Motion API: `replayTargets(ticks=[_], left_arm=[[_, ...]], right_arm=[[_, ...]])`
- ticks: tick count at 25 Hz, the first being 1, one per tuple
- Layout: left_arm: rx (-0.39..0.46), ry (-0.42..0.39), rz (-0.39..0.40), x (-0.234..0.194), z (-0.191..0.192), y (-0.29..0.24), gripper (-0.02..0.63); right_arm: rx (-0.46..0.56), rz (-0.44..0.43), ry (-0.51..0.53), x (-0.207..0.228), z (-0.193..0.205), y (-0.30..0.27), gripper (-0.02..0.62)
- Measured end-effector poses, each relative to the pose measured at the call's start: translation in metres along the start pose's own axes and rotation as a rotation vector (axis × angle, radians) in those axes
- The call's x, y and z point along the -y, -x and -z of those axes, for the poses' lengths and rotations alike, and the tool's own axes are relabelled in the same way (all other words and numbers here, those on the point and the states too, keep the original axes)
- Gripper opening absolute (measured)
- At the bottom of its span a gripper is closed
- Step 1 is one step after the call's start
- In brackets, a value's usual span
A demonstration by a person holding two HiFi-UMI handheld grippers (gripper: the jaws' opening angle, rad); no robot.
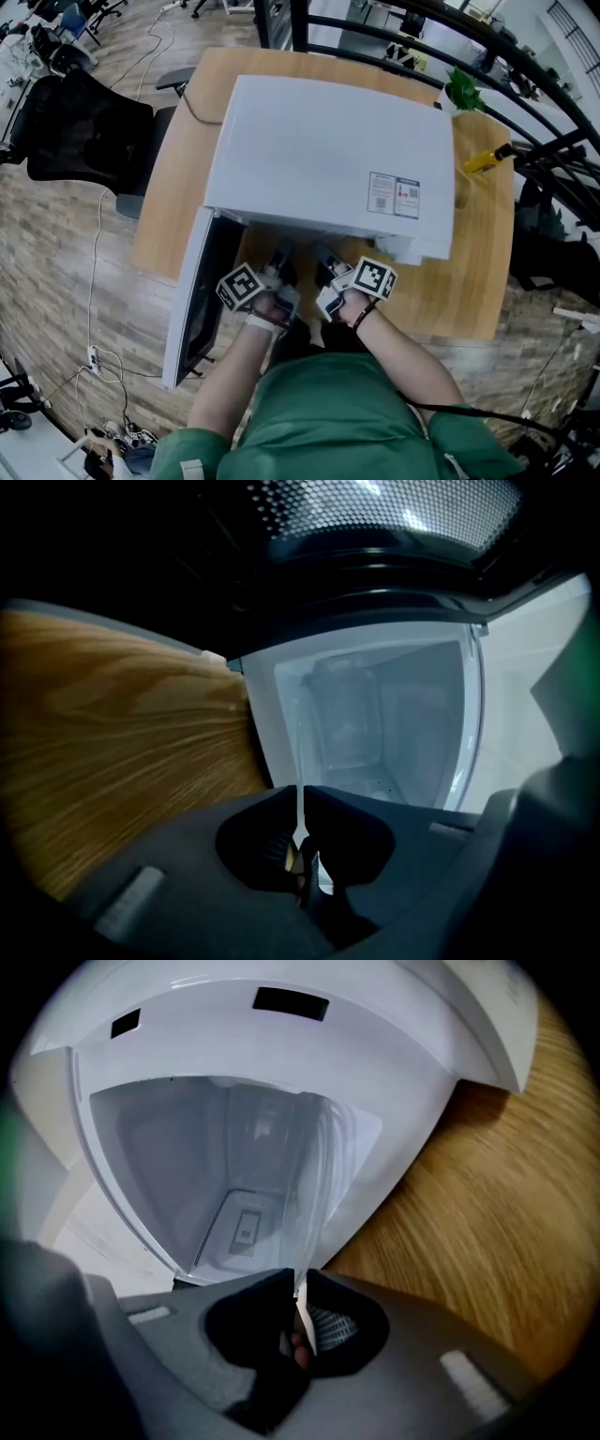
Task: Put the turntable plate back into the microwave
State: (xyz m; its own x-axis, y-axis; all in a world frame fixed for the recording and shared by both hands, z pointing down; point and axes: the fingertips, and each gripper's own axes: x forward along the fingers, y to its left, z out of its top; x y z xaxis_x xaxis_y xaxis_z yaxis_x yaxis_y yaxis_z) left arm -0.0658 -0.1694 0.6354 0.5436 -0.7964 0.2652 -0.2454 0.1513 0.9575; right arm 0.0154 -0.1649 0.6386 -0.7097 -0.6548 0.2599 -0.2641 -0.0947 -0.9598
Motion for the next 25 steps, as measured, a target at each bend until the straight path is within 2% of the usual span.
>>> replayTargets(ticks=[5, 8, 12, 19, 25], left_arm=[[-0.016, -0.015, -0.003, 0.005, 0.002, -0.002, 0.011], [-0.013, -0.011, -0.002, 0.006, 0.000, -0.002, 0.011], [-0.012, -0.016, -0.004, 0.007, 0.000, -0.003, 0.011], [-0.006, -0.025, -0.013, 0.007, -0.005, -0.007, 0.011], [0.018, -0.045, 0.023, 0.023, -0.021, -0.019, 0.011]], right_arm=[[-0.015, 0.039, 0.055, -0.001, -0.002, 0.005, 0.051], [0.052, 0.090, 0.071, 0.000, -0.016, 0.019, 0.051], [0.121, 0.117, 0.069, 0.002, -0.034, 0.031, 0.064], [0.139, 0.156, 0.058, 0.005, -0.037, 0.029, 0.035], [0.125, 0.198, 0.087, 0.005, -0.045, 0.022, 0.035]])
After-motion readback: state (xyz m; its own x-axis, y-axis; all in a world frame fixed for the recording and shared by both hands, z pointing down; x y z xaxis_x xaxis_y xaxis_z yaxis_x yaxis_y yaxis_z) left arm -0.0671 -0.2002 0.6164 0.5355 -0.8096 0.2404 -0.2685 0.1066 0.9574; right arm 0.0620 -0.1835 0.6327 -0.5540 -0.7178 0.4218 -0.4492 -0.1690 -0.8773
